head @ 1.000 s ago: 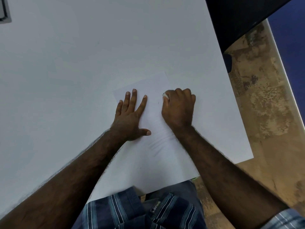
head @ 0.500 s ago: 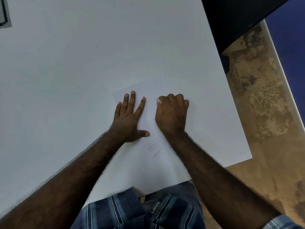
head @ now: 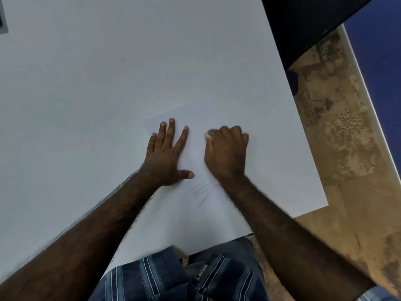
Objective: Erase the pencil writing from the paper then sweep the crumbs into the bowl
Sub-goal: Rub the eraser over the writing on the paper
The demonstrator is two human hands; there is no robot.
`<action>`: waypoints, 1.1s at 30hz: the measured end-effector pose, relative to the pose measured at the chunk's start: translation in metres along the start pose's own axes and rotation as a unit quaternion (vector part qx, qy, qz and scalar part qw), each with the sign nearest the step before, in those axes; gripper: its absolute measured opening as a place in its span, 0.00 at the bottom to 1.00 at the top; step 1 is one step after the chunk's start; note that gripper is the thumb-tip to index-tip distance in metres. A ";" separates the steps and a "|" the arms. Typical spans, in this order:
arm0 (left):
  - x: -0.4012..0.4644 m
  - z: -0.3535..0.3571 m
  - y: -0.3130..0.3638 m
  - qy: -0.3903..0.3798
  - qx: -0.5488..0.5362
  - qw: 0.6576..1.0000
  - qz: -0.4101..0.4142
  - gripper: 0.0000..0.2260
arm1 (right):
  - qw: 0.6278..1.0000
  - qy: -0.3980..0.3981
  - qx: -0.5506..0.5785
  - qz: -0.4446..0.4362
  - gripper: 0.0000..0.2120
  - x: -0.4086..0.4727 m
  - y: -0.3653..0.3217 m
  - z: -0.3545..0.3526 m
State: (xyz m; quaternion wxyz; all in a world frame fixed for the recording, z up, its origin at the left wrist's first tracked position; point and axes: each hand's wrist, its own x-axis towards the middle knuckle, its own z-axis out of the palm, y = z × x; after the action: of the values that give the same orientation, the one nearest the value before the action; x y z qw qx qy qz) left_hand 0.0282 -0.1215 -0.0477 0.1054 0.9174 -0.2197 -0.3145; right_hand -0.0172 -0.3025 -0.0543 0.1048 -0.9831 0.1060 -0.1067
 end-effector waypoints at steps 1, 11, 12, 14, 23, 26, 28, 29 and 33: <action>0.000 0.000 0.000 -0.001 0.000 1.000 0.000 0.59 | 1.000 -0.019 0.007 -0.023 0.08 -0.014 -0.006 -0.003; -0.001 0.000 0.000 0.007 -0.008 1.000 0.009 0.59 | 1.000 -0.015 -0.002 0.017 0.06 0.027 0.022 0.002; -0.001 0.000 0.000 0.010 -0.007 1.000 0.011 0.59 | 1.000 -0.021 0.004 0.018 0.06 0.024 0.022 0.002; -0.002 -0.001 -0.001 0.017 0.001 1.000 0.015 0.59 | 0.999 -0.031 0.025 0.029 0.06 0.018 0.024 -0.001; 0.018 -0.007 0.031 0.137 -0.073 0.988 0.011 0.45 | 0.994 -0.036 0.087 0.060 0.06 0.011 0.022 0.000; 0.023 0.005 0.039 0.130 -0.076 0.988 0.009 0.44 | 0.992 -0.056 0.104 0.053 0.05 0.011 0.027 -0.005; 0.024 0.011 0.037 0.141 -0.082 0.987 0.012 0.43 | 0.993 -0.060 0.101 0.026 0.05 0.003 0.029 -0.010; 0.025 0.013 0.035 0.146 -0.083 0.986 0.014 0.43 | 0.994 -0.062 0.092 0.006 0.06 -0.004 0.029 -0.012; 0.027 0.016 0.031 0.141 -0.075 0.987 0.015 0.45 | 0.994 -0.071 0.048 -0.068 0.07 -0.031 0.027 -0.016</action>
State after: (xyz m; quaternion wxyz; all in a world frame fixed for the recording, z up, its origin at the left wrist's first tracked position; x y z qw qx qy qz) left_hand 0.0272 -0.1628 -0.0642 0.2087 0.9387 -0.1924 -0.1958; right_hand -0.0555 -0.3241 -0.0511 0.1511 -0.9870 0.0259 -0.0489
